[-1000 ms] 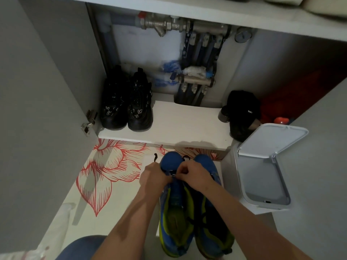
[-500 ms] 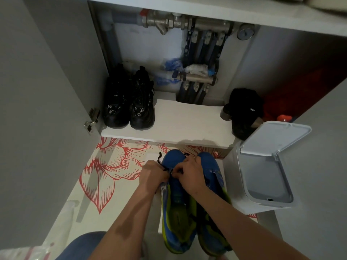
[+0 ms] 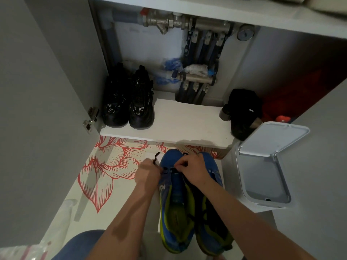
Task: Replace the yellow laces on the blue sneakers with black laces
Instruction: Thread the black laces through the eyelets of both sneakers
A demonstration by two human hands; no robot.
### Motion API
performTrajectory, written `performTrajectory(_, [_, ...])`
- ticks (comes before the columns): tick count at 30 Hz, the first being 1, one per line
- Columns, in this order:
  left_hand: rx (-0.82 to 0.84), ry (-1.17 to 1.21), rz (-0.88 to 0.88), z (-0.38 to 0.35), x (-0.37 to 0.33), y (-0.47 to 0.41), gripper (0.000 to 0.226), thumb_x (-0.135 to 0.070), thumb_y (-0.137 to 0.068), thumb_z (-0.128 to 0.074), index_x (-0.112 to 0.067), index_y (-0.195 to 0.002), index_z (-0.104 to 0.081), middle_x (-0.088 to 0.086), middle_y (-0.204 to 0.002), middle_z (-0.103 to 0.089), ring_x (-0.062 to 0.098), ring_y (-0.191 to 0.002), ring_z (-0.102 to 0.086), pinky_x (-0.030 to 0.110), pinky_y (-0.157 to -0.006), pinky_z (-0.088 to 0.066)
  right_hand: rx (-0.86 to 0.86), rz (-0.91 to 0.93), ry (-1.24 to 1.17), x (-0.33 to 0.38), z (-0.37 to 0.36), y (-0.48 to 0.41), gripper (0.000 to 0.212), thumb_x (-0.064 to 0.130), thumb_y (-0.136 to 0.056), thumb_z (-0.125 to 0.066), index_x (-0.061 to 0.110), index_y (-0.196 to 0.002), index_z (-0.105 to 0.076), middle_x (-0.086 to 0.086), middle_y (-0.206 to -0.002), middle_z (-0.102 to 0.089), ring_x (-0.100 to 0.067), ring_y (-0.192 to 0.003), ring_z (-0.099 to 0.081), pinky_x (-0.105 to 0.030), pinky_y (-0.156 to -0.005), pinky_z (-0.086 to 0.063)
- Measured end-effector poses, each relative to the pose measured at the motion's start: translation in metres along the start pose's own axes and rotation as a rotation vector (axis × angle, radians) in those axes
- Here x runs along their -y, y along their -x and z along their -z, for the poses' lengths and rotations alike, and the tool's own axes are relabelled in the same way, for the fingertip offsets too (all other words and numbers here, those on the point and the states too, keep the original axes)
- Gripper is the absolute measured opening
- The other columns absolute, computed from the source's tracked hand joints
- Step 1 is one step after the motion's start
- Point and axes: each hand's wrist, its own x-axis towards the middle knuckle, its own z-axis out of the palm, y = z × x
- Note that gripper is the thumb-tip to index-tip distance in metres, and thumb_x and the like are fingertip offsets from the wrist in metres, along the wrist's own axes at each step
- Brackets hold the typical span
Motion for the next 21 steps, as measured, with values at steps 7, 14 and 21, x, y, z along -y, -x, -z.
performTrajectory(7, [0.067,-0.065,-0.103,-0.005,-0.001,0.007,0.029,-0.019,-0.09,-0.06,0.0,-0.113,-0.06,0.014,-0.111,-0.063,0.025,-0.102,-0.062,0.018,-0.059,-0.038,-0.056,0.007,-0.154,0.006,0.006,-0.006,0.015,0.006,-0.087,-0.06,0.01,-0.085,-0.075,-0.002,-0.094,-0.072,-0.02,-0.098,-0.06,-0.039,-0.103,-0.038])
performTrajectory(14, [-0.049,0.033,-0.062,-0.001,-0.009,0.011,0.026,-0.011,-0.097,-0.045,0.007,-0.115,-0.051,0.021,-0.112,-0.061,0.033,-0.104,-0.06,0.033,-0.078,-0.047,0.104,0.051,-0.153,0.014,0.017,0.0,0.018,0.003,-0.09,-0.055,0.004,-0.1,-0.07,-0.008,-0.104,-0.069,-0.018,-0.097,-0.062,-0.026,-0.085,-0.05])
performTrajectory(21, [-0.156,0.491,-0.158,0.023,-0.027,0.011,0.007,-0.007,-0.093,-0.05,-0.002,-0.098,-0.051,0.017,-0.094,-0.065,0.035,-0.088,-0.065,0.046,-0.081,-0.054,0.252,0.132,-0.106,0.018,0.003,0.006,0.02,0.014,-0.081,-0.07,-0.002,-0.091,-0.067,-0.015,-0.088,-0.066,-0.022,-0.077,-0.057,-0.019,-0.061,-0.038])
